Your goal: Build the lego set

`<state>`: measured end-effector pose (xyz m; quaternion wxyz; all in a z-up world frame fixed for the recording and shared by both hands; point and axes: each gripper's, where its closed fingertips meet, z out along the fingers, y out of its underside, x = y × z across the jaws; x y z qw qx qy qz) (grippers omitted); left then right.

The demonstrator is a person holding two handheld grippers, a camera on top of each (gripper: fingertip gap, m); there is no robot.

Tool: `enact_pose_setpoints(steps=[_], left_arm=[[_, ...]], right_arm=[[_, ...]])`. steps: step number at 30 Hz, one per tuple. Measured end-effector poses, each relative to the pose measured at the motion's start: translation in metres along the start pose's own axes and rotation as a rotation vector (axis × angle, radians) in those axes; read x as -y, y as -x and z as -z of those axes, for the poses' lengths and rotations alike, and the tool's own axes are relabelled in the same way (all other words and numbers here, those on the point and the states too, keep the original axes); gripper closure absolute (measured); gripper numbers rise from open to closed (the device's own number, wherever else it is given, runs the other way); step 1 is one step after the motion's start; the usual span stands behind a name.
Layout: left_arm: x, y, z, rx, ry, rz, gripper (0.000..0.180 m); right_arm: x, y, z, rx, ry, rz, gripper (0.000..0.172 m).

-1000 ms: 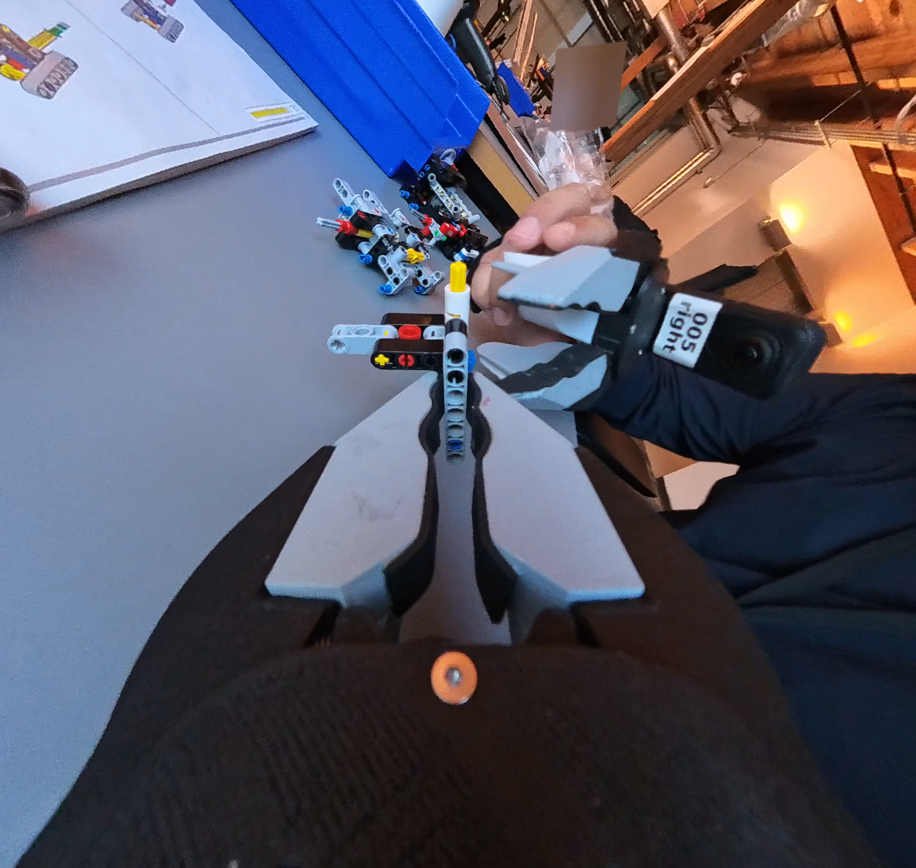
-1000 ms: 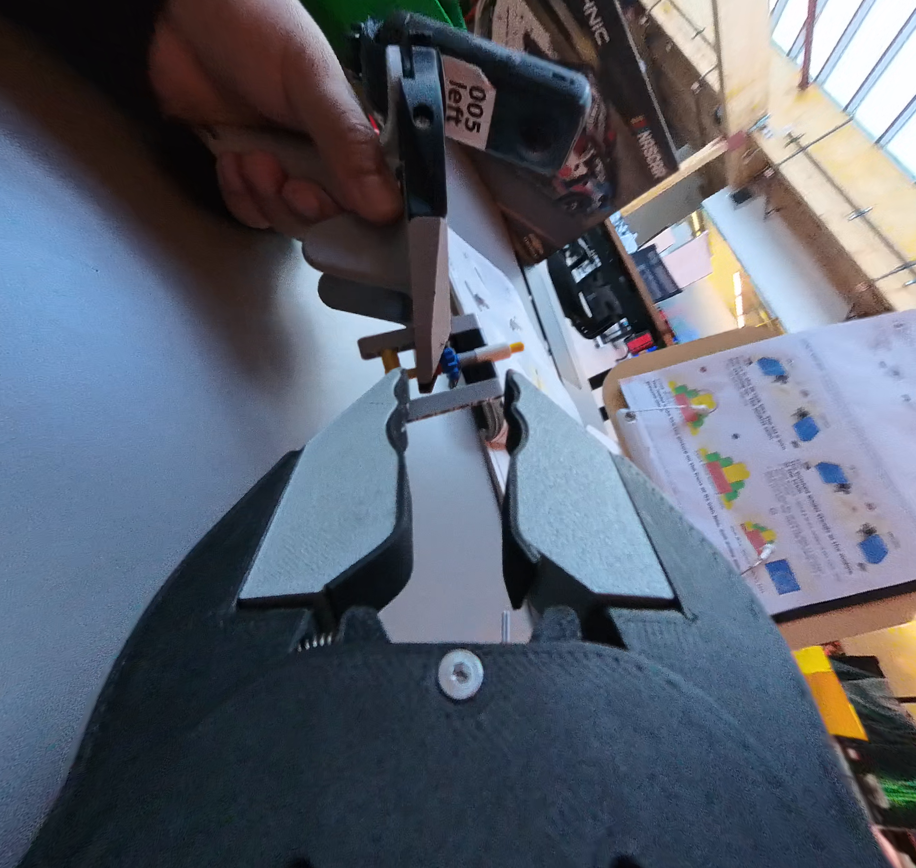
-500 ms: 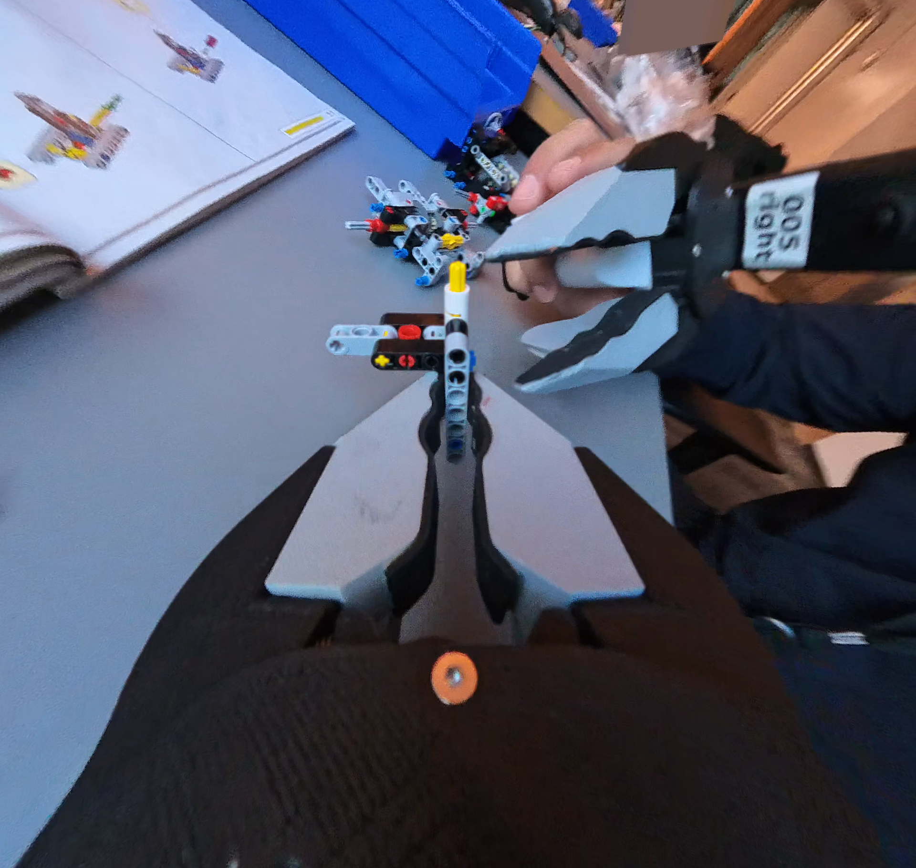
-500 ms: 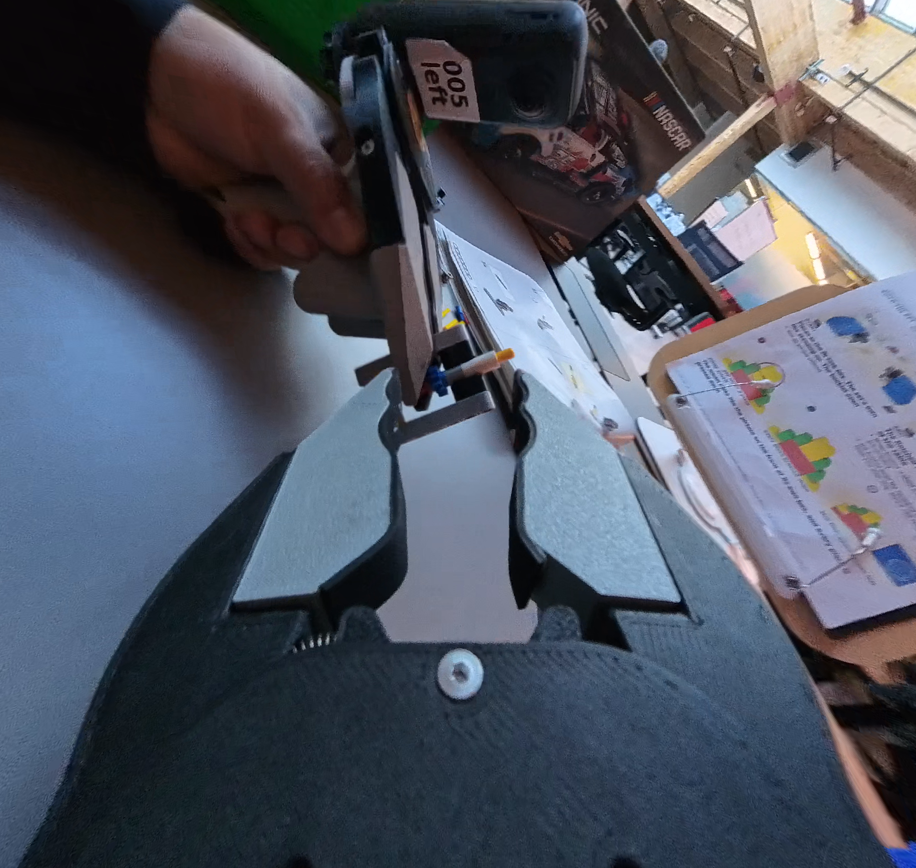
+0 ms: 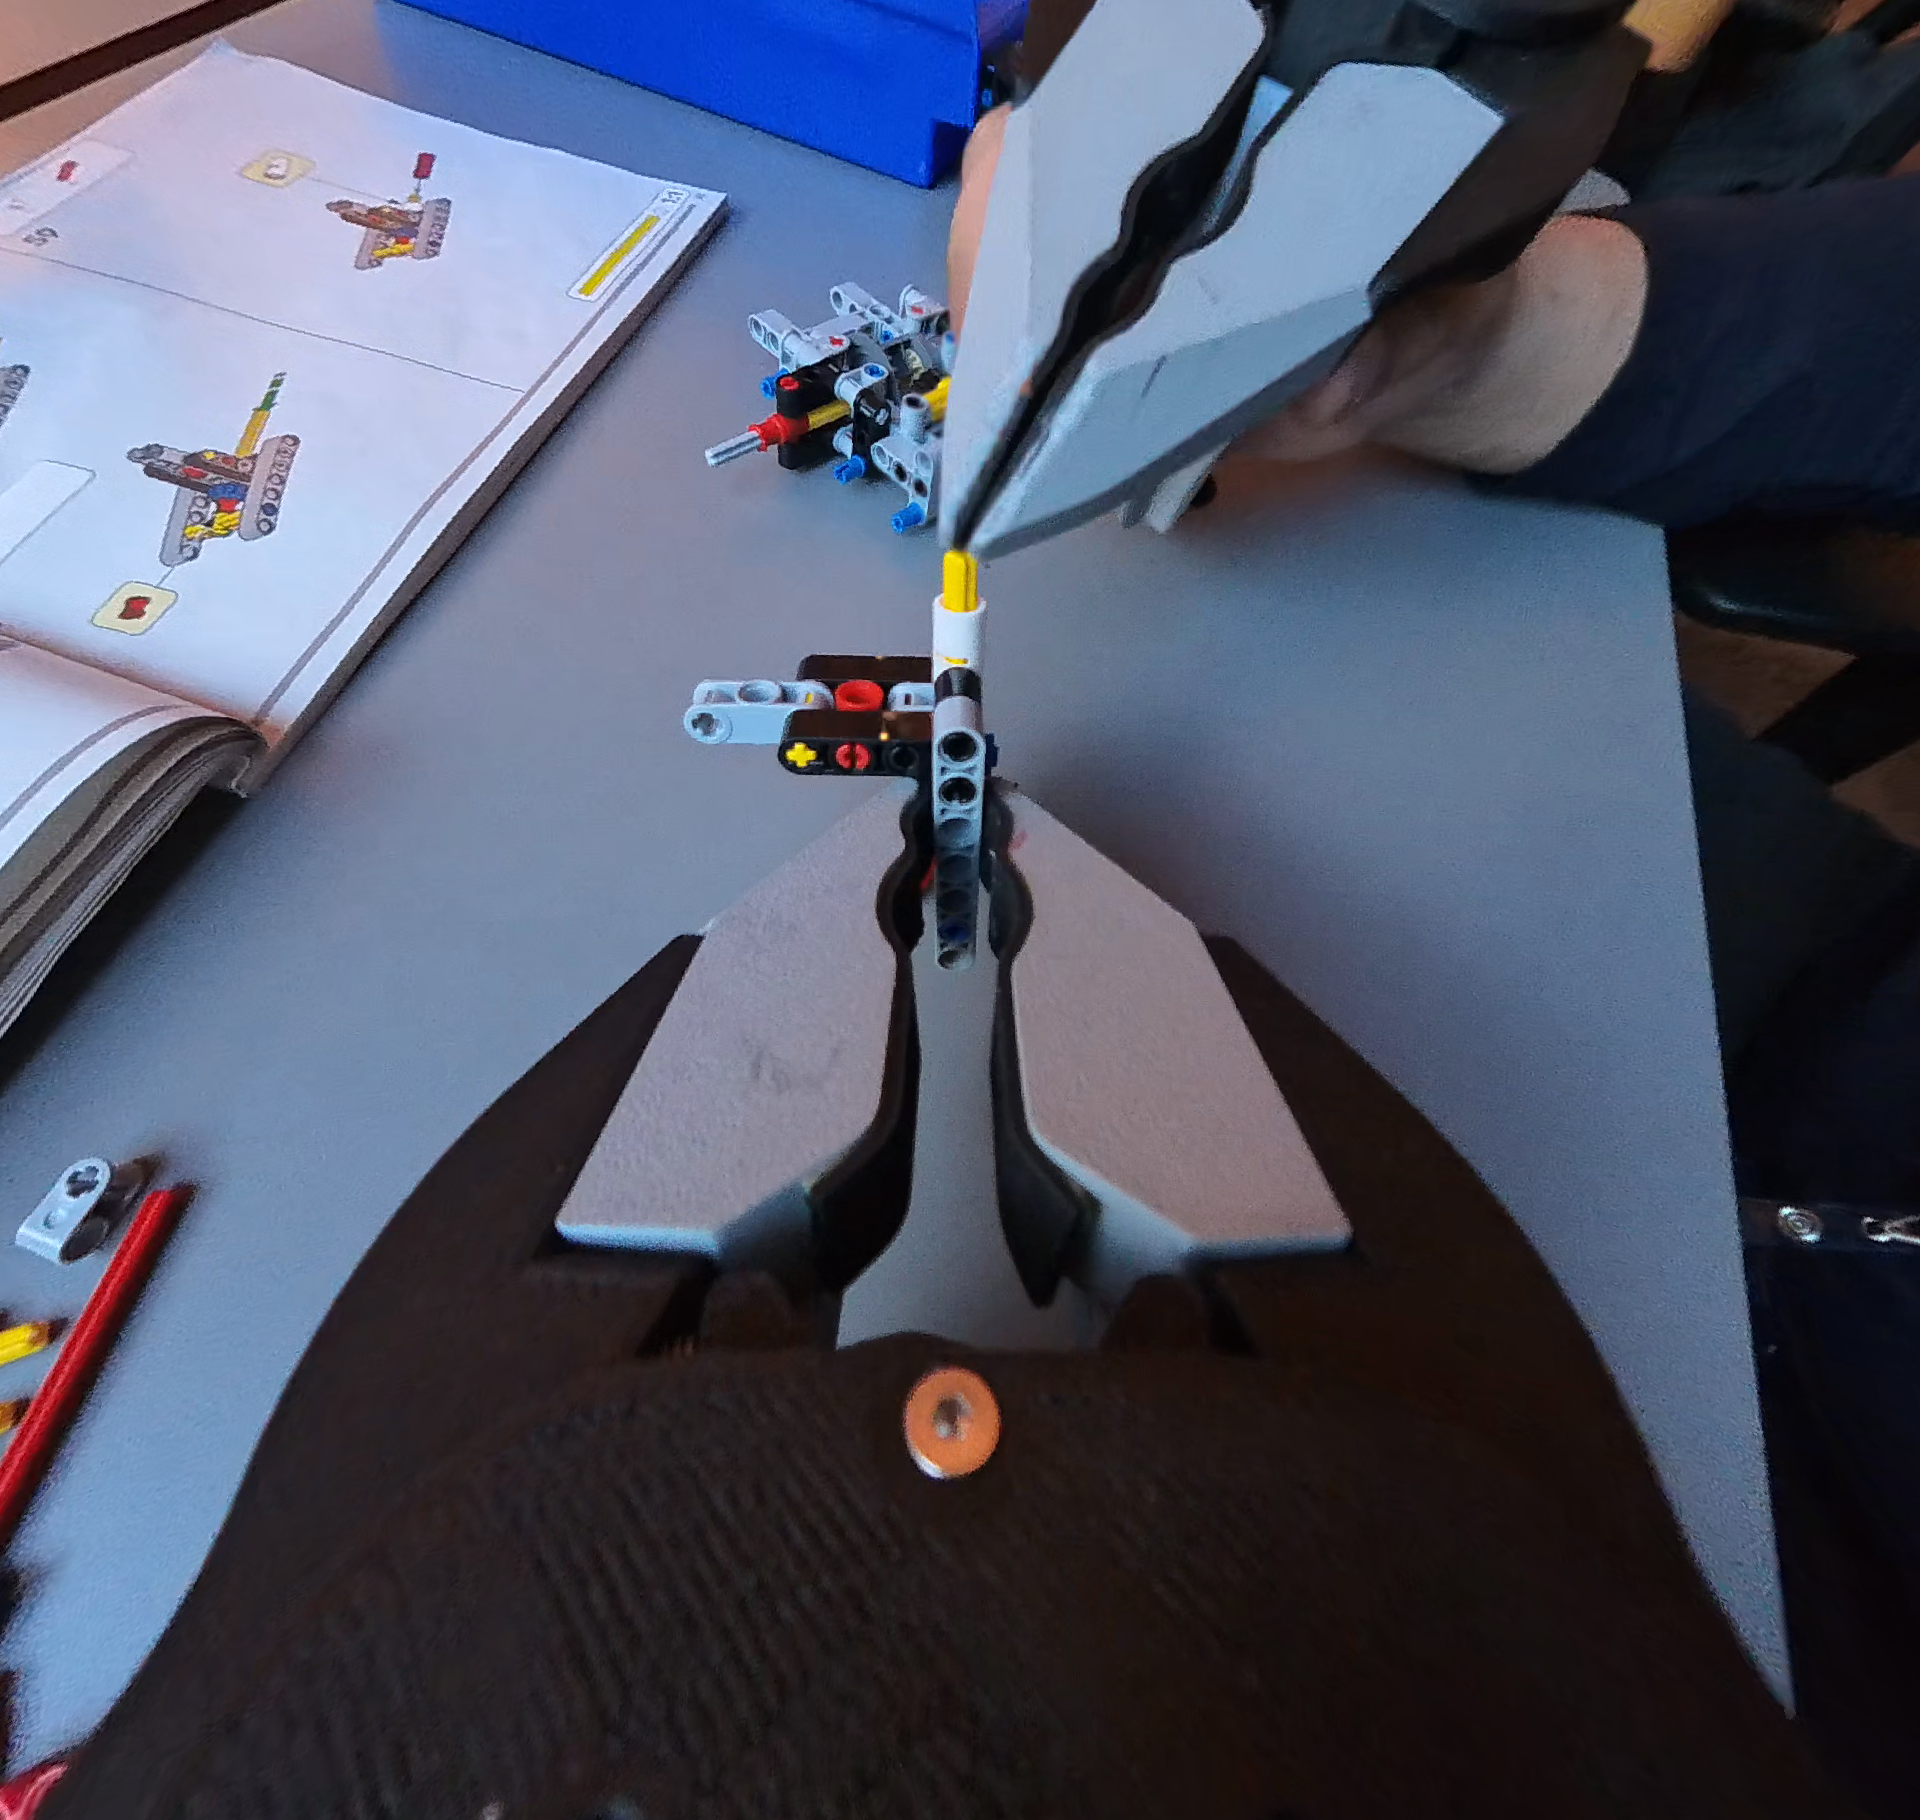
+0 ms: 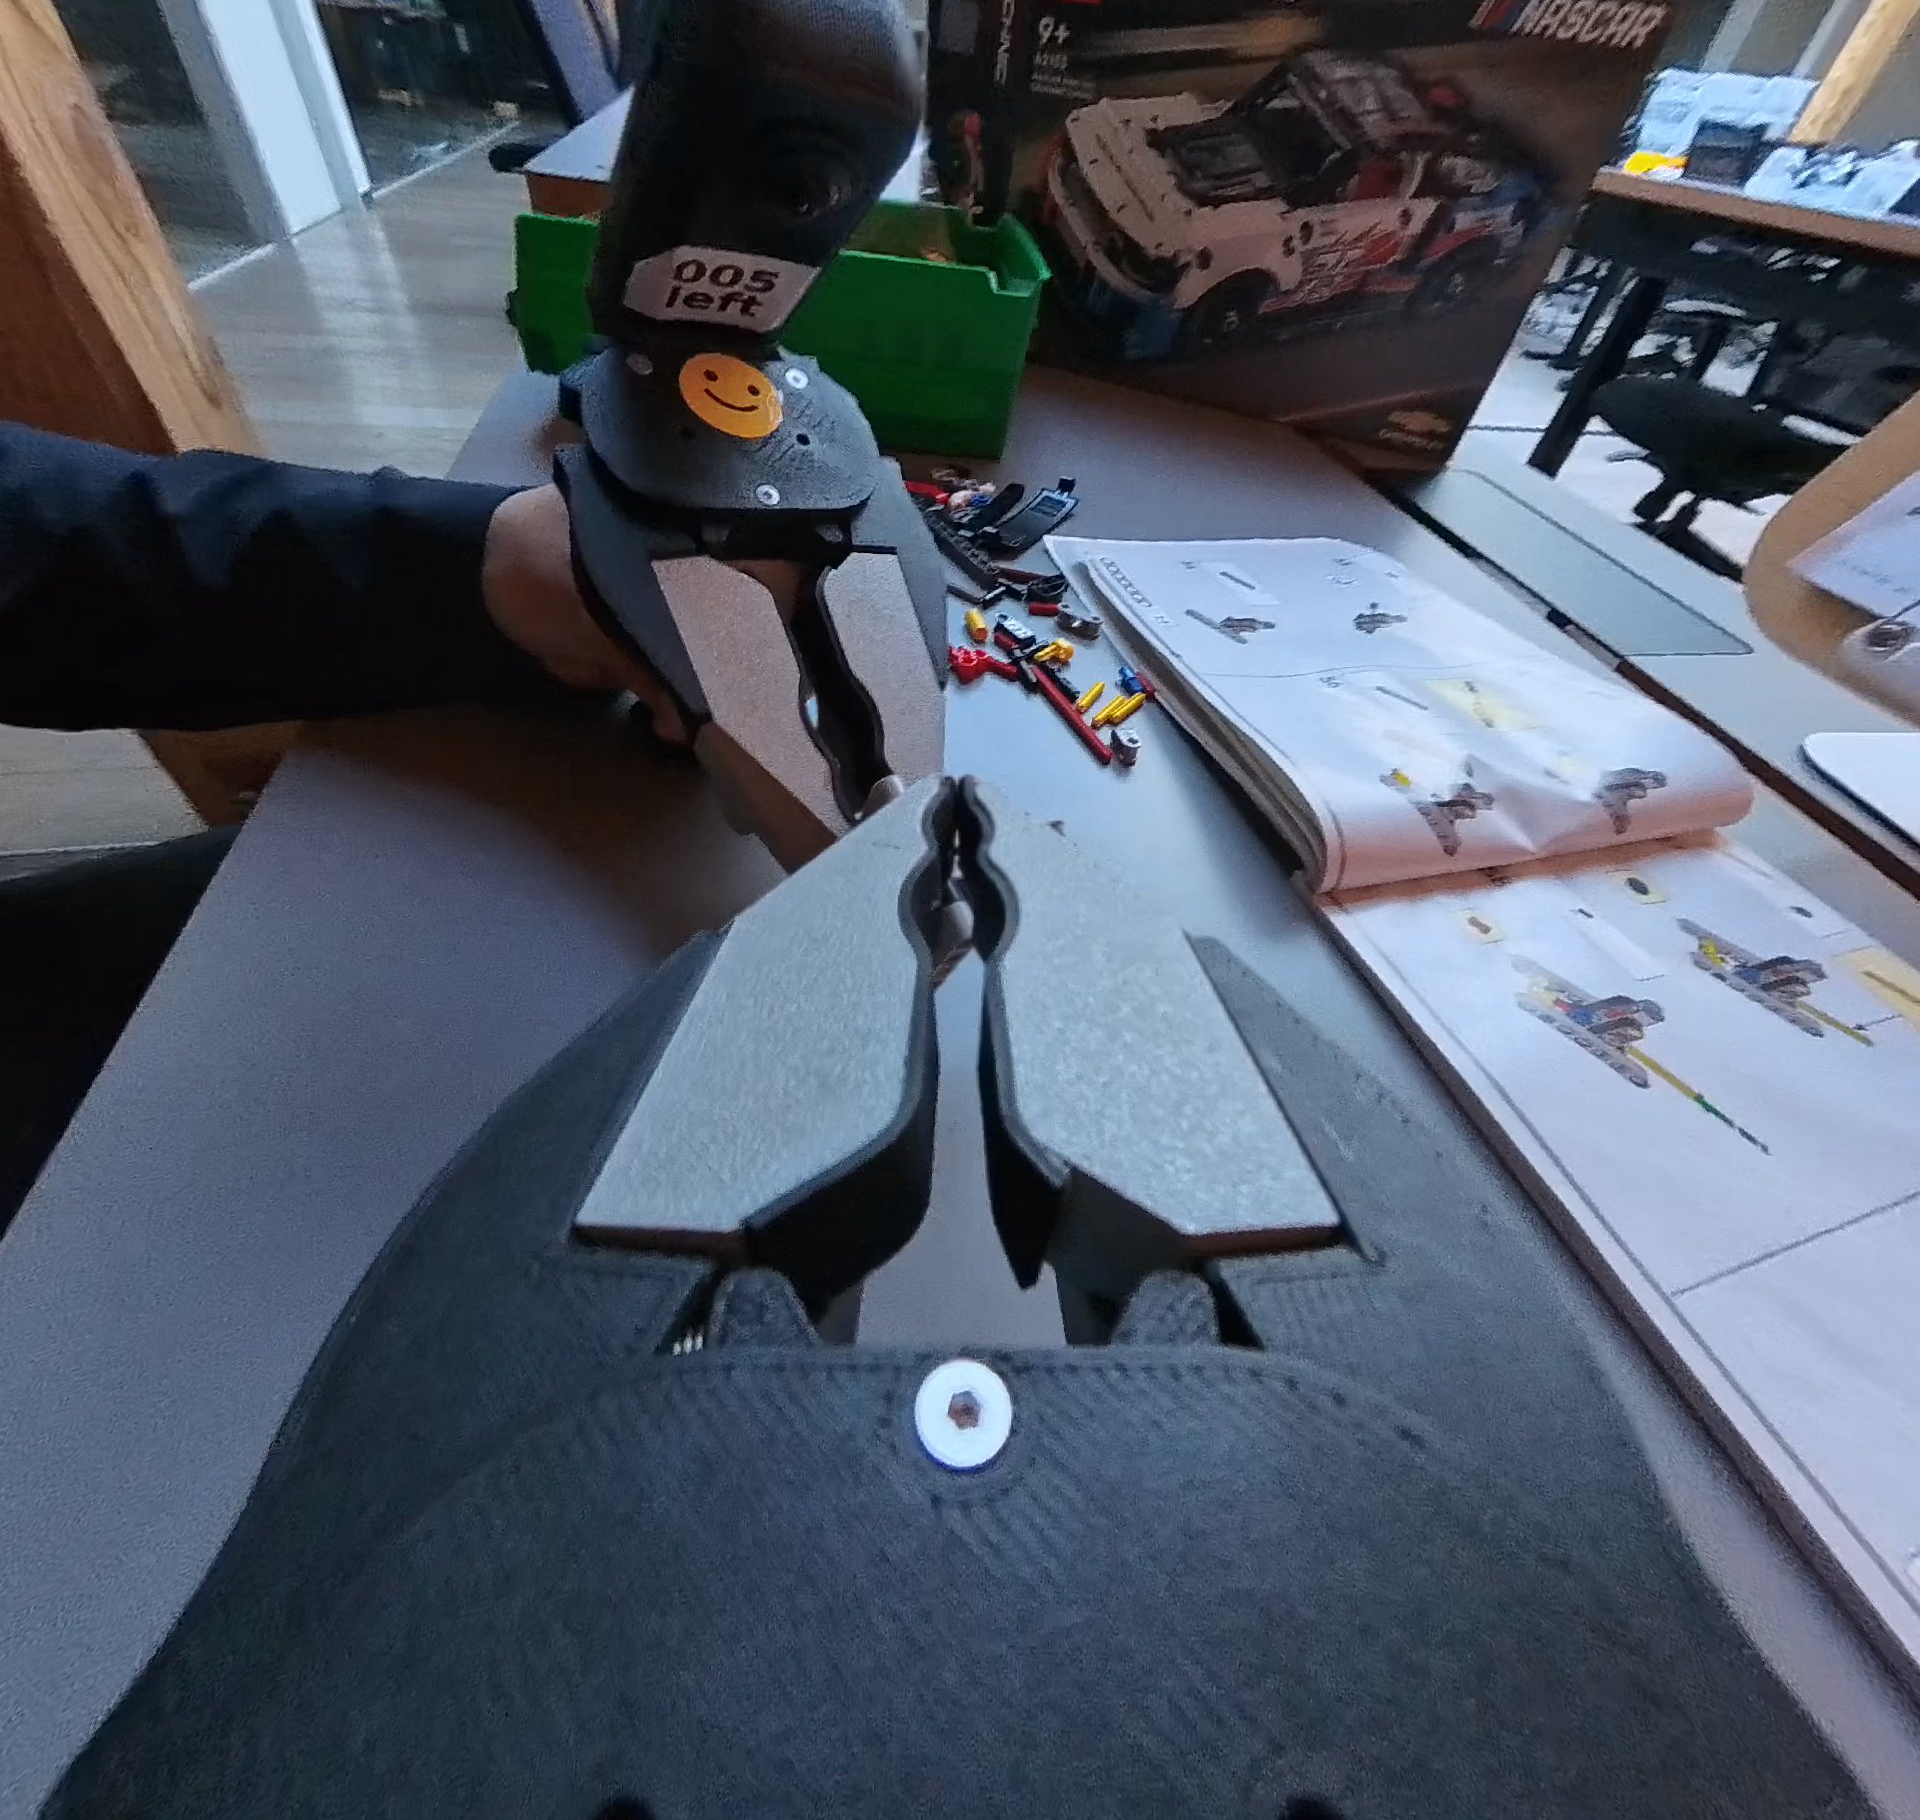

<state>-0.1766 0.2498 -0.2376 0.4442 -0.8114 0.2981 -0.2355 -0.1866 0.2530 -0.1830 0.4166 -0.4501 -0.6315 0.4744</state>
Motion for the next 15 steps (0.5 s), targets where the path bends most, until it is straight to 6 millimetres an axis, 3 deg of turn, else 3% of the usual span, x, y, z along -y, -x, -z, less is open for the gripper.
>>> enact_pose_setpoints(steps=[12,15], left_arm=[[0.0008,0.0039,0.0007,0.040,-0.002,-0.038,0.176],[0.0010,0.0036,0.0007,0.040,-0.001,-0.040,0.176]], right_arm=[[-0.0074,-0.0027,-0.0034,0.061,0.012,-0.166,0.162],[-0.0073,-0.0010,-0.0034,0.087,0.006,-0.187,0.170]])
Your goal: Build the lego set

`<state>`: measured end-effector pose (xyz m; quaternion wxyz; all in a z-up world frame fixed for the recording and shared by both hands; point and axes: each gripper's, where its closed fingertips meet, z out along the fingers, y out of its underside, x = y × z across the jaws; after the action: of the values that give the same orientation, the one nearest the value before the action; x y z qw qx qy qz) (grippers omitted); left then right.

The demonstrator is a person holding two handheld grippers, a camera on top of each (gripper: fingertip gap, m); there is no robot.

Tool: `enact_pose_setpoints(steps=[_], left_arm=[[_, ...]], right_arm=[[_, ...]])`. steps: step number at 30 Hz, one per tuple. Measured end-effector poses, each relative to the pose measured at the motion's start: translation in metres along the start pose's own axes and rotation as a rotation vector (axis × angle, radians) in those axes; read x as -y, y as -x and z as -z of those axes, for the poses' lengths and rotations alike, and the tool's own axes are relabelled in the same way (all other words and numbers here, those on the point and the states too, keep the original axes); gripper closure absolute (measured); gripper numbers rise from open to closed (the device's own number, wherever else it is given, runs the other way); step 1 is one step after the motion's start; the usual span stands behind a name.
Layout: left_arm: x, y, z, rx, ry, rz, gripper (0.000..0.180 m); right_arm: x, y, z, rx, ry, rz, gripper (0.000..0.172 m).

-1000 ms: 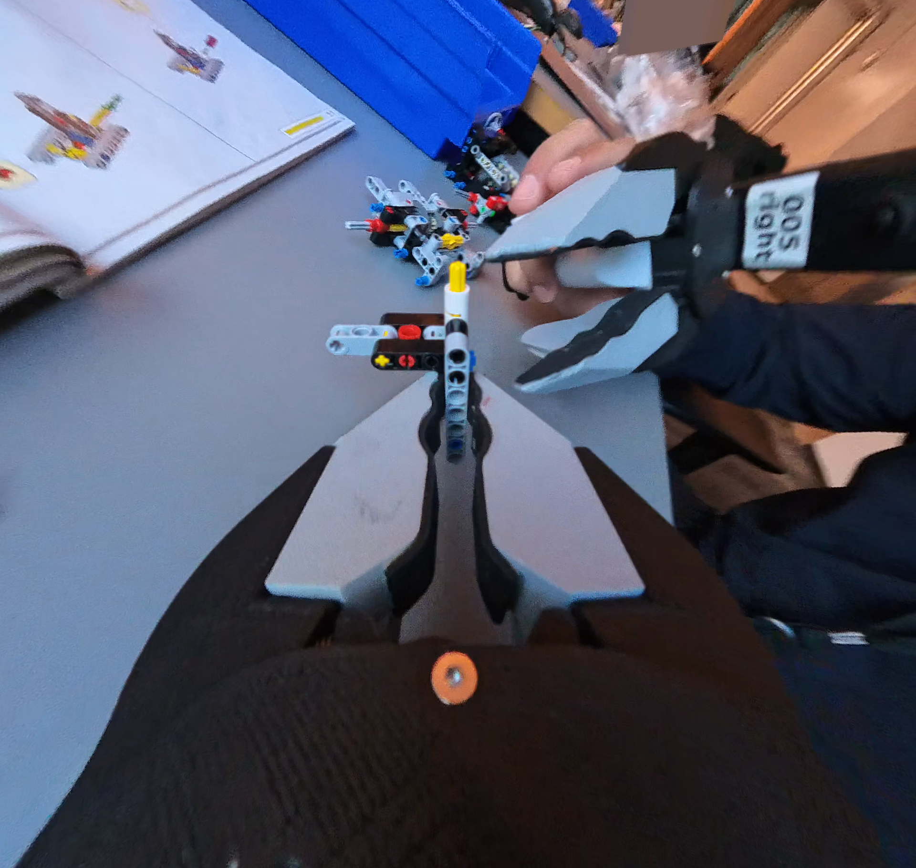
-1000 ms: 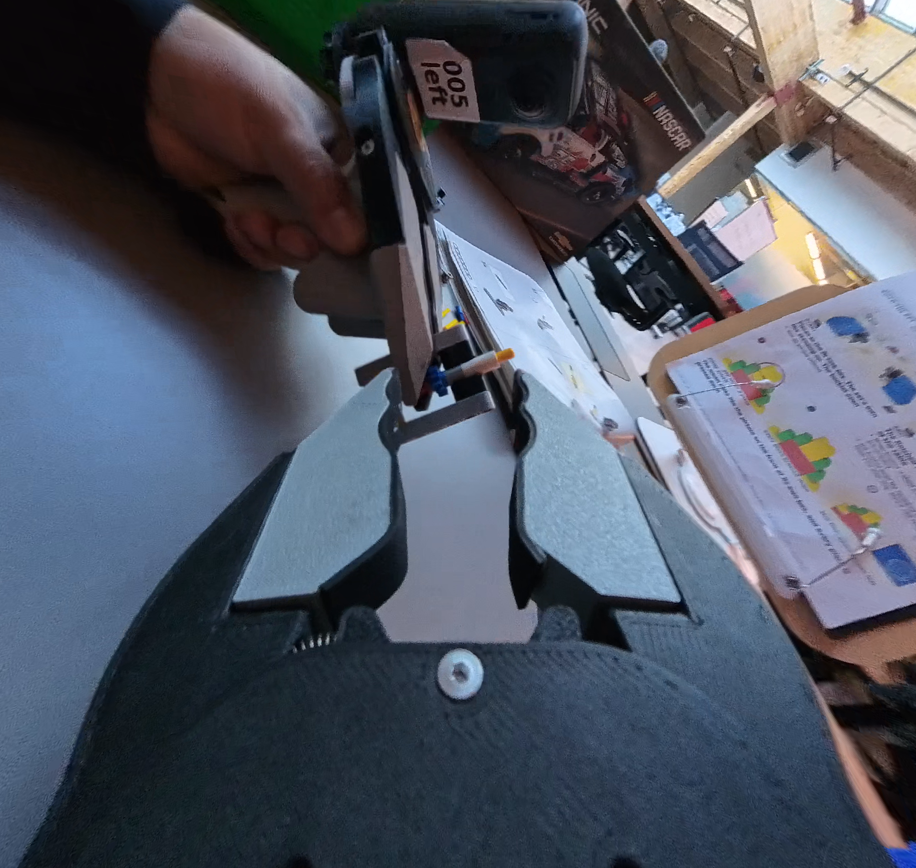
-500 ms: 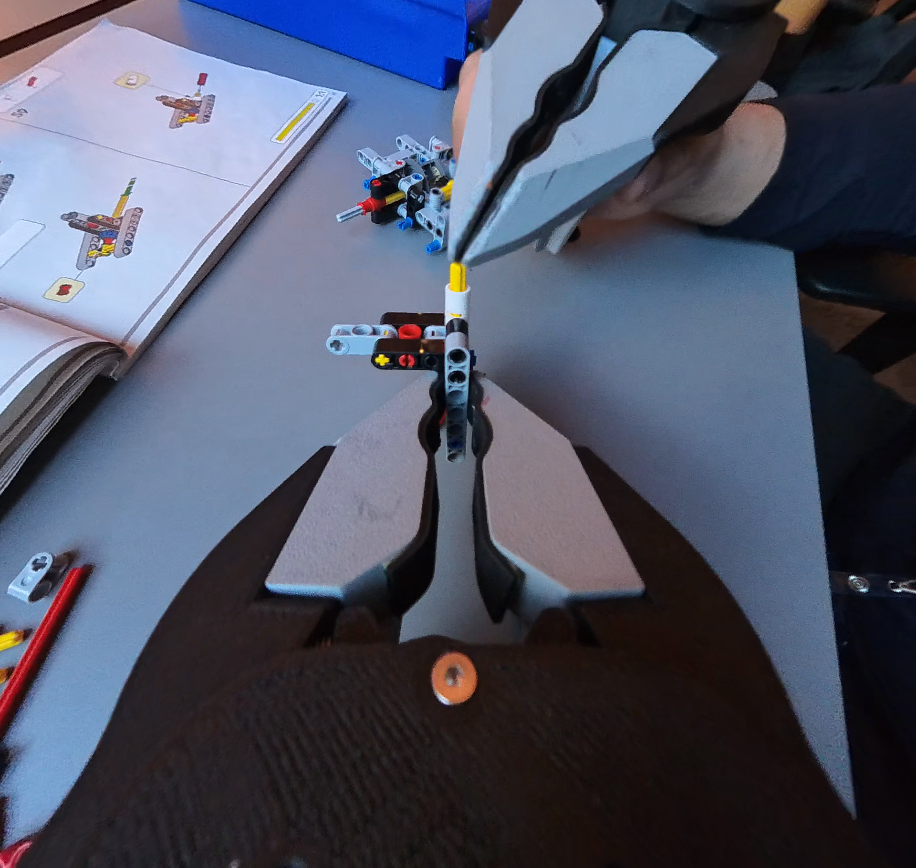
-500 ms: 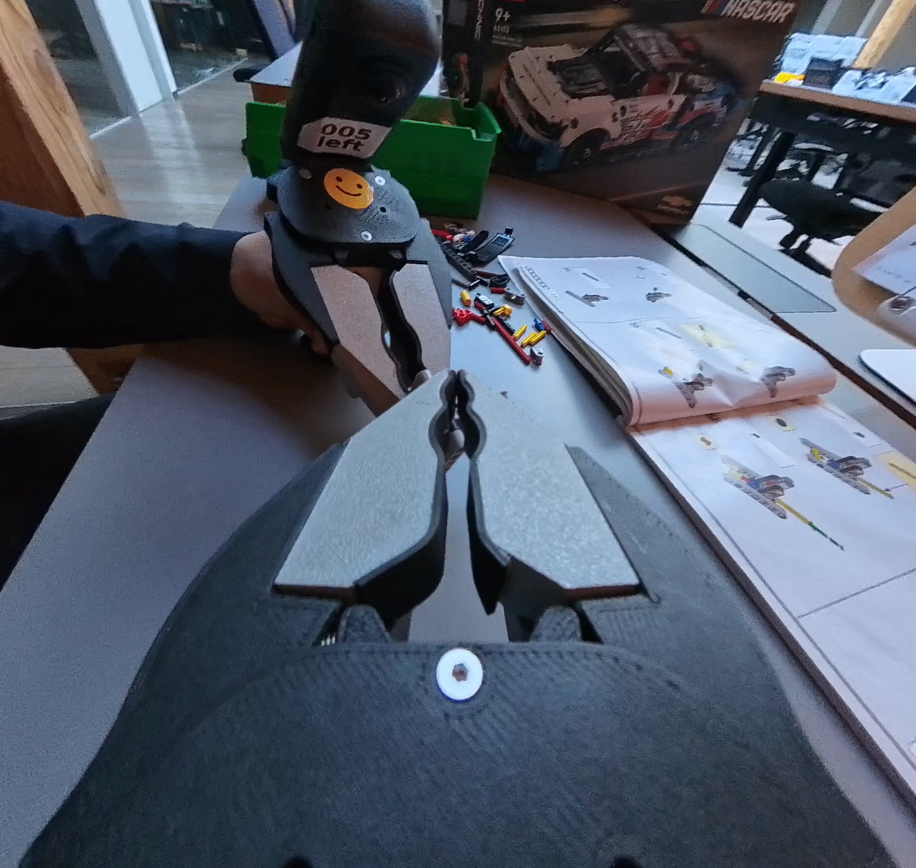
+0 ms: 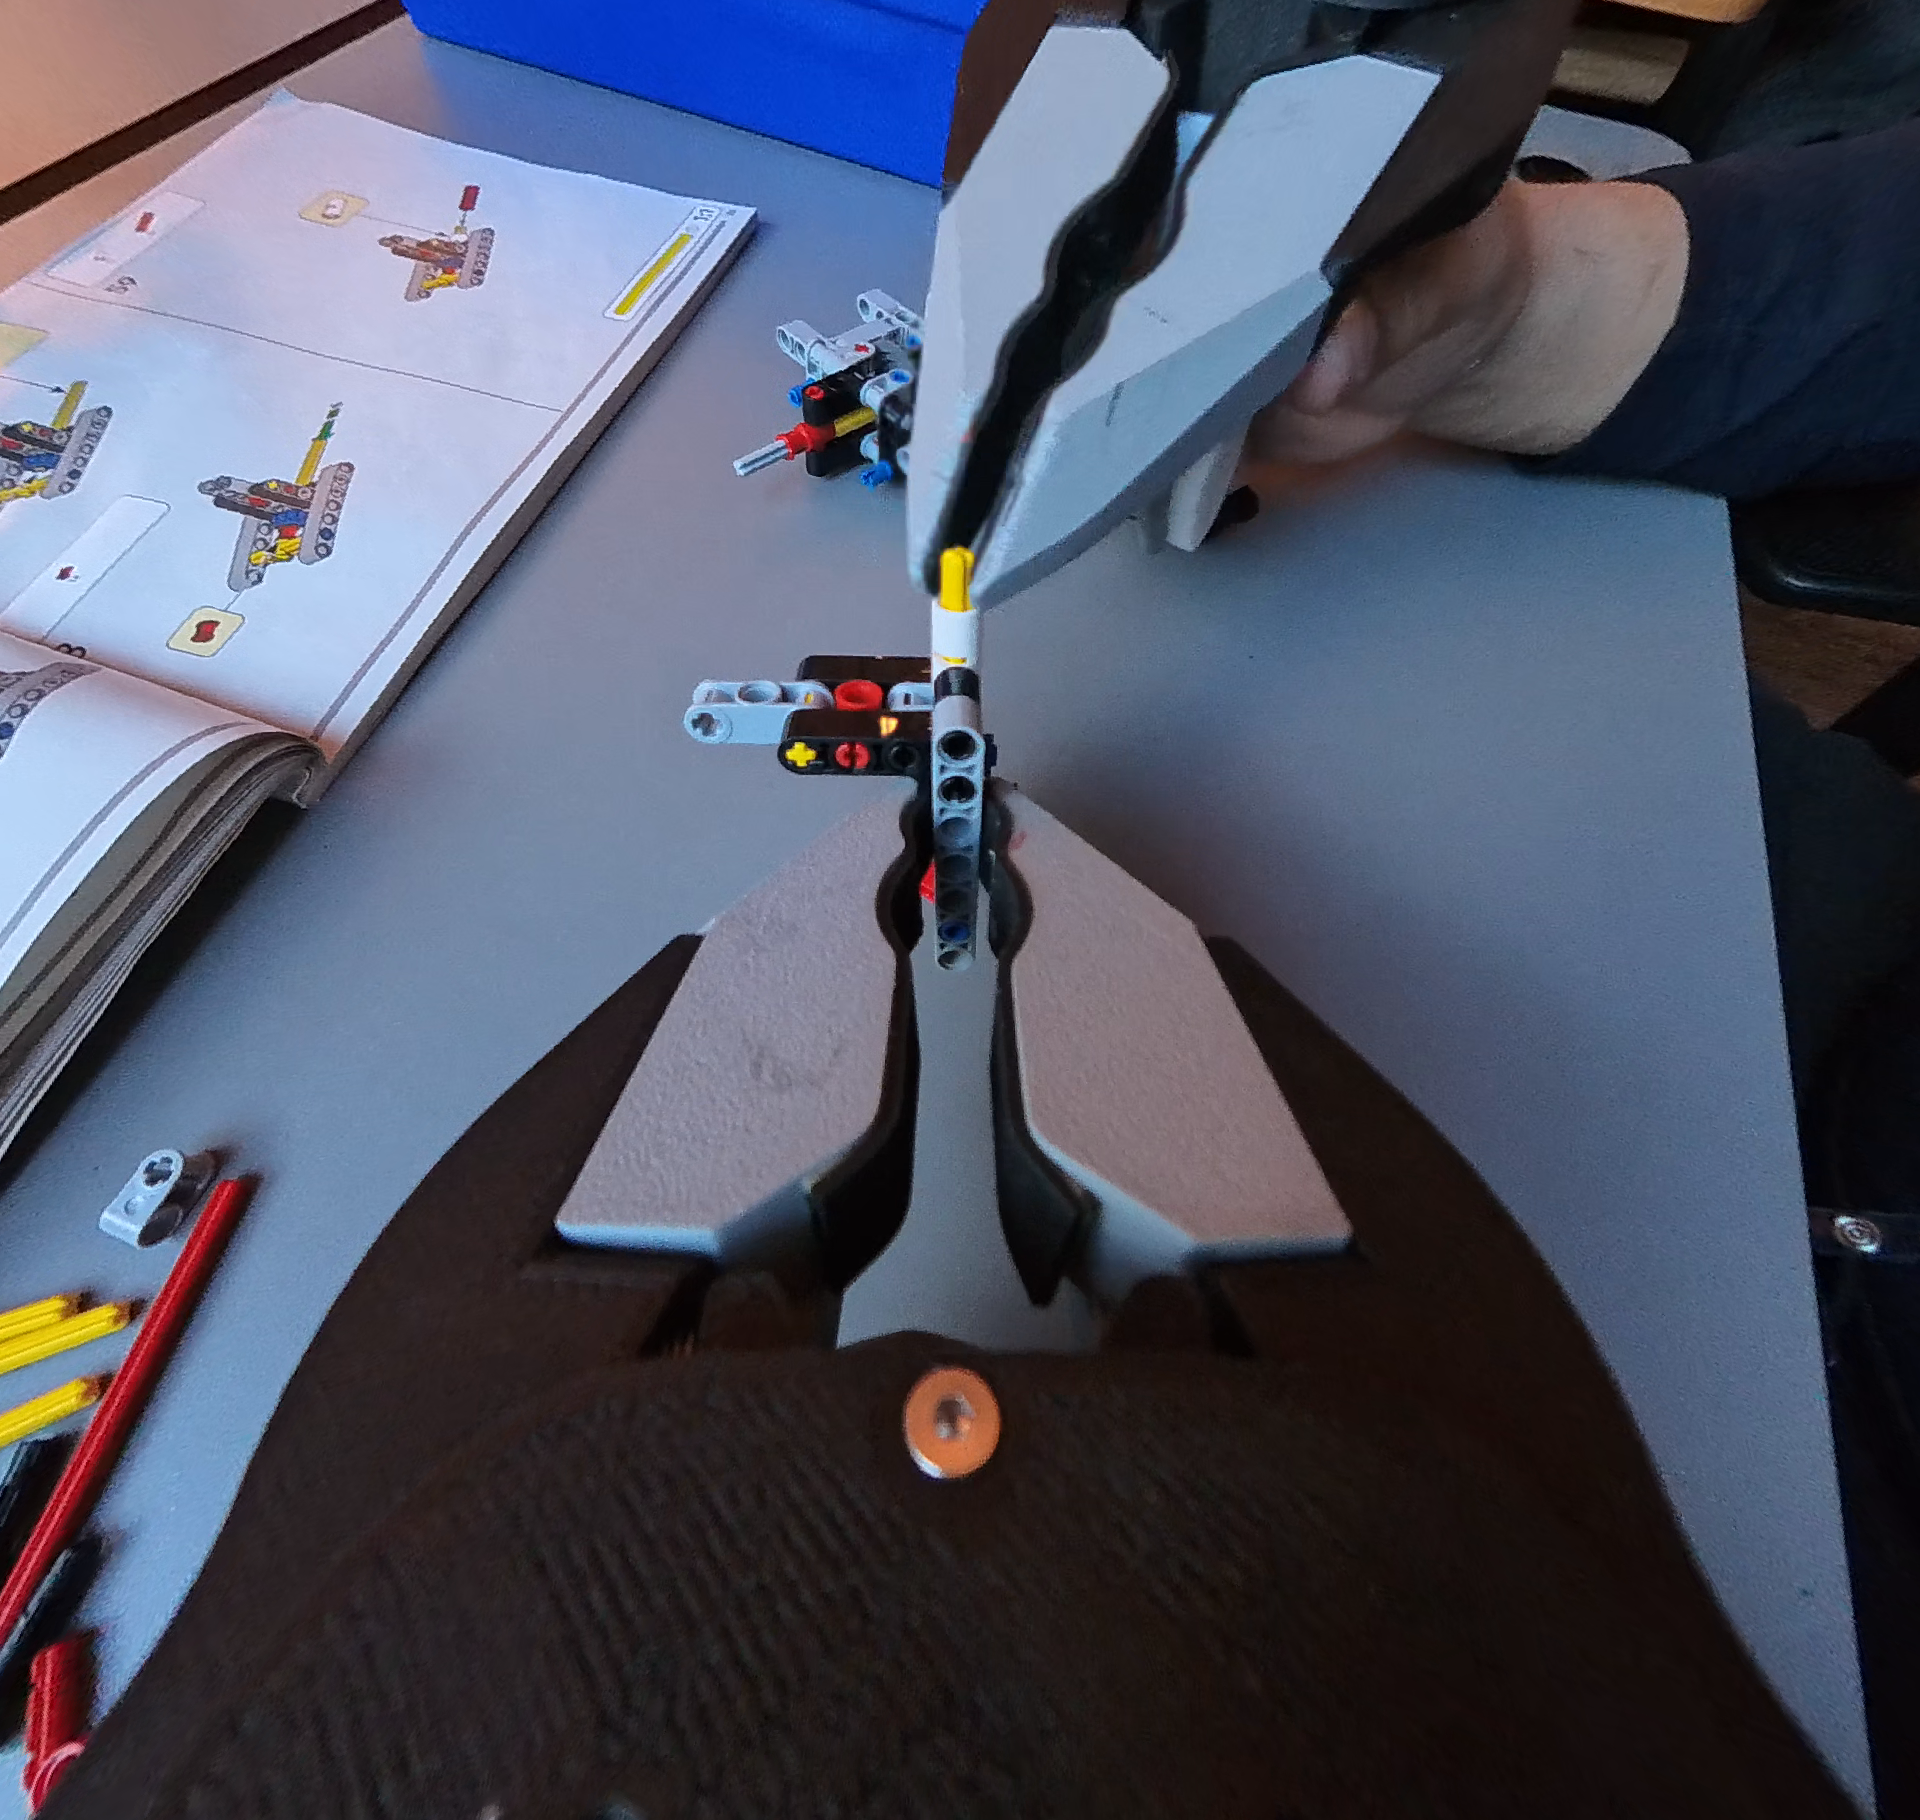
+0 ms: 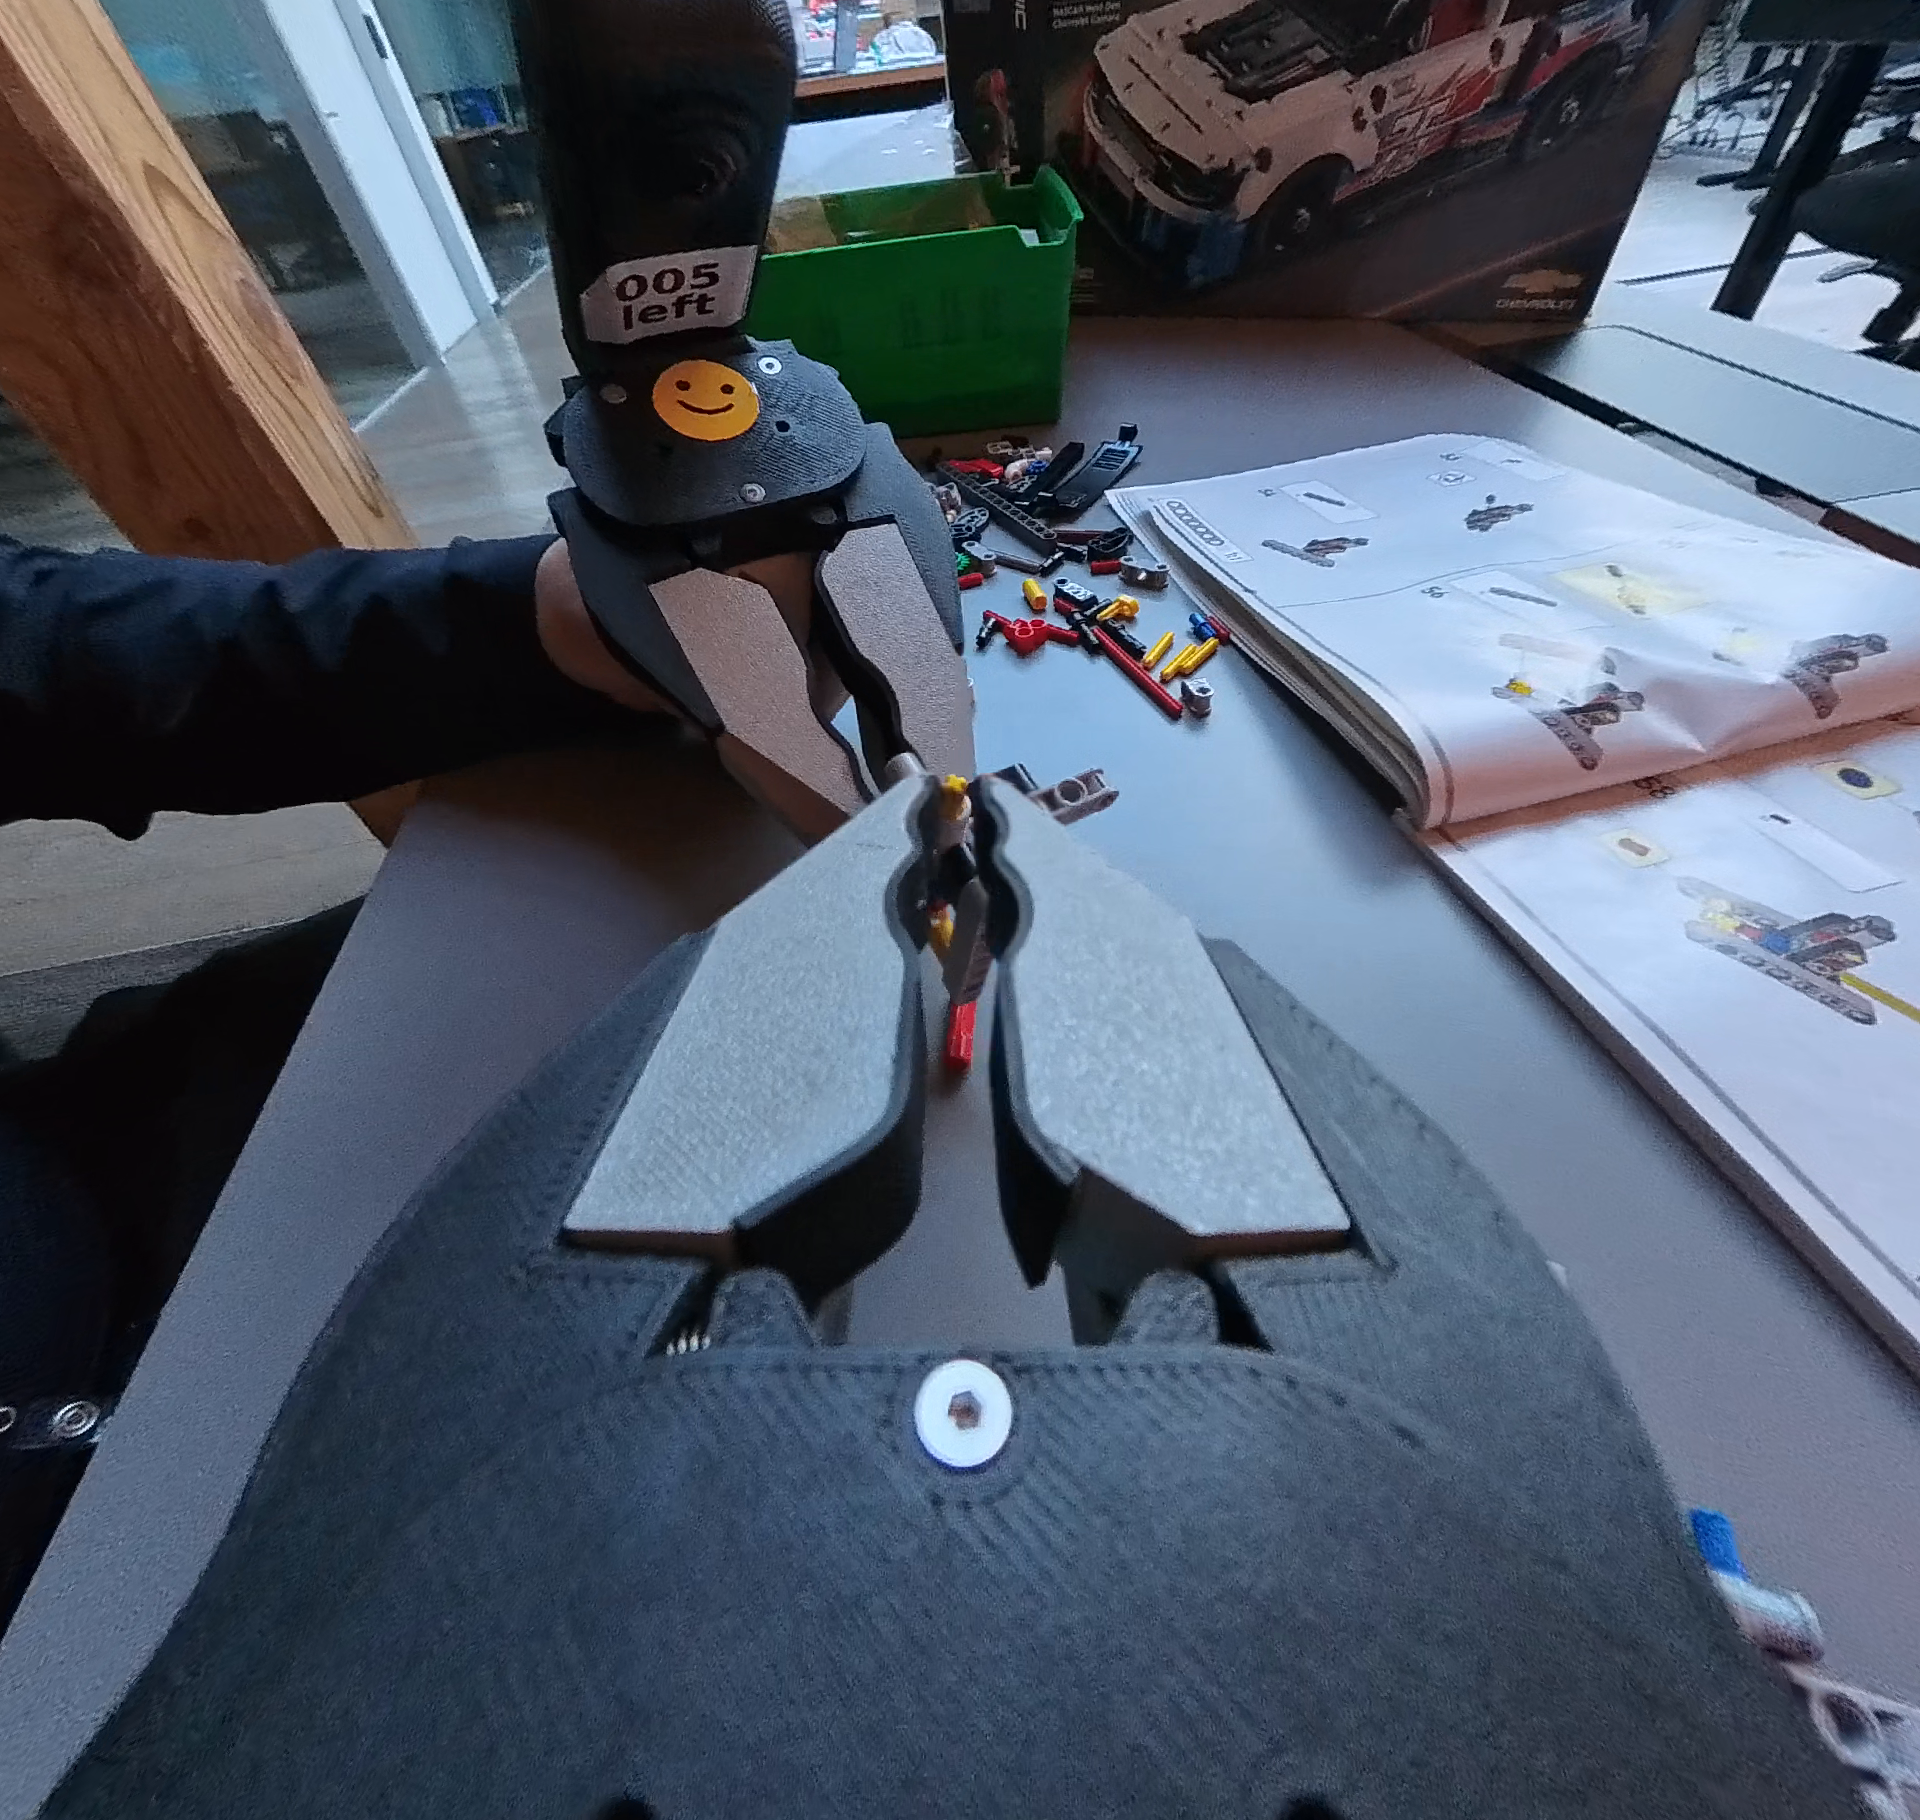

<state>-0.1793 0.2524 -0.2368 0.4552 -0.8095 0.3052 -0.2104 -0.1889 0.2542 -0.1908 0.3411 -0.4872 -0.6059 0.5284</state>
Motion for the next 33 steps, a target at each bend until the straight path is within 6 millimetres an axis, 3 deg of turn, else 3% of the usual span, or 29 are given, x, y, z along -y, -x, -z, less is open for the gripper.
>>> enact_pose_setpoints(steps=[19,33], left_arm=[[0.005,-0.002,0.003,-0.078,-0.043,0.113,0.173],[0.007,0.001,0.005,-0.068,-0.064,0.139,0.177]], right_arm=[[0.009,-0.011,0.001,0.034,-0.069,-0.183,0.172],[0.014,-0.009,0.000,0.044,-0.105,-0.203,0.172]])
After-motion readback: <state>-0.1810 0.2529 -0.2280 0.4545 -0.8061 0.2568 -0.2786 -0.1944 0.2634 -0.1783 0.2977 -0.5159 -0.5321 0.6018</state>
